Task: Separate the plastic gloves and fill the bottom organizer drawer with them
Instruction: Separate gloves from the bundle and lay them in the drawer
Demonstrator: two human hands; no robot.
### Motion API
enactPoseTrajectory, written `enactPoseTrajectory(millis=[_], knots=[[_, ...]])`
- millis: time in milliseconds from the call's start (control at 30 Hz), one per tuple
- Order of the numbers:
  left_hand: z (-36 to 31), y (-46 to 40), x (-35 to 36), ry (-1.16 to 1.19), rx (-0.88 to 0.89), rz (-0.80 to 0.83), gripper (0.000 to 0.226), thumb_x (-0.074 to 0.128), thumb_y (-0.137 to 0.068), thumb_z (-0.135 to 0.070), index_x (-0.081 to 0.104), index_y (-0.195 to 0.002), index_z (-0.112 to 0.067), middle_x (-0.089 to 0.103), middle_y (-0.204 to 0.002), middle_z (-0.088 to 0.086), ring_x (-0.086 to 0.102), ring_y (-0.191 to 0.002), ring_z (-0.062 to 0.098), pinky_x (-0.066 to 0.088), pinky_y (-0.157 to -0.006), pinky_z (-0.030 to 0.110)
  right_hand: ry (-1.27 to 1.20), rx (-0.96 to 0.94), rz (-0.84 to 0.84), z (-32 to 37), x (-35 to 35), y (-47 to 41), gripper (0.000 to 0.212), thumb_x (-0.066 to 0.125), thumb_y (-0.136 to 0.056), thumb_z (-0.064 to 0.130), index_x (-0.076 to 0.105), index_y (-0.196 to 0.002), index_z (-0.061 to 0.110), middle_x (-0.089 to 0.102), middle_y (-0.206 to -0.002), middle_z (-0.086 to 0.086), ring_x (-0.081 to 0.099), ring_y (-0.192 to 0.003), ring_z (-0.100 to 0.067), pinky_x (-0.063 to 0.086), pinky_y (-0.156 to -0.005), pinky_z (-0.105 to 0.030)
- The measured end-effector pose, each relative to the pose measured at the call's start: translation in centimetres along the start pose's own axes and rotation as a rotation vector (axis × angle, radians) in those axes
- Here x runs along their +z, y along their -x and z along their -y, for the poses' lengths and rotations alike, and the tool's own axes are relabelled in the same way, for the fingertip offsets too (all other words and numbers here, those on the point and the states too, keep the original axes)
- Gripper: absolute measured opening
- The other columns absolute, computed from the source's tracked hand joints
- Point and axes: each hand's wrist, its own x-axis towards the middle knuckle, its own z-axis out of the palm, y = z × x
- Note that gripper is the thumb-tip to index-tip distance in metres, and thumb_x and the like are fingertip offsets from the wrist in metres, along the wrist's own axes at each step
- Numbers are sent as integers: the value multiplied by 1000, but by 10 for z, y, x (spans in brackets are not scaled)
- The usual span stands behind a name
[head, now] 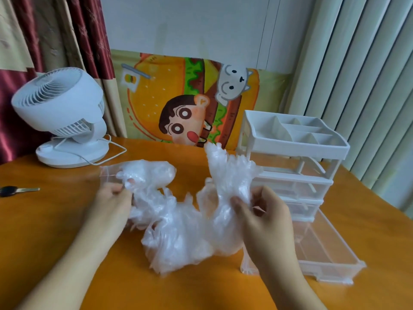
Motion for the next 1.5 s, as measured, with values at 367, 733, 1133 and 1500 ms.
enactPoseTrajectory(millis=[367, 733, 1133, 1500], knots=[[-7, 46, 47, 315, 120, 703, 53, 76, -79, -65, 72, -121, -35, 76, -119, -11, 69, -117, 10, 52, -102, 38, -359, 99, 259, 3, 11, 6, 36, 87, -87, 25, 62, -90, -1, 72, -89, -26, 71, -82, -43, 57, -74, -55], [-6, 29, 36, 472, -155, 421, 21, 58, -103, -17, 76, -113, -20, 81, -103, 2, 78, -98, 20, 58, -91, 47, -414, 242, 152, 6, 7, 5, 29, 72, -100, 26, 64, -75, 13, 65, -94, -31, 61, -81, -39, 50, -77, -52], [2, 15, 40, 667, -298, 253, 21, 62, -97, -3, 79, -99, -16, 81, -89, 8, 79, -77, 20, 58, -61, 31, -448, 308, 126, 17, 0, 3, 19, 67, -102, 17, 61, -95, 0, 78, -83, -12, 76, -76, -29, 63, -67, -36], [-13, 11, 37, 690, -298, 20, 20, 59, -92, 9, 73, -90, -5, 66, -47, -10, 62, -42, -4, 45, -42, 8, -239, 225, 86, 12, 3, 6, 39, 62, -105, 36, 69, -88, 1, 68, -71, -18, 65, -59, -27, 58, -61, -53]])
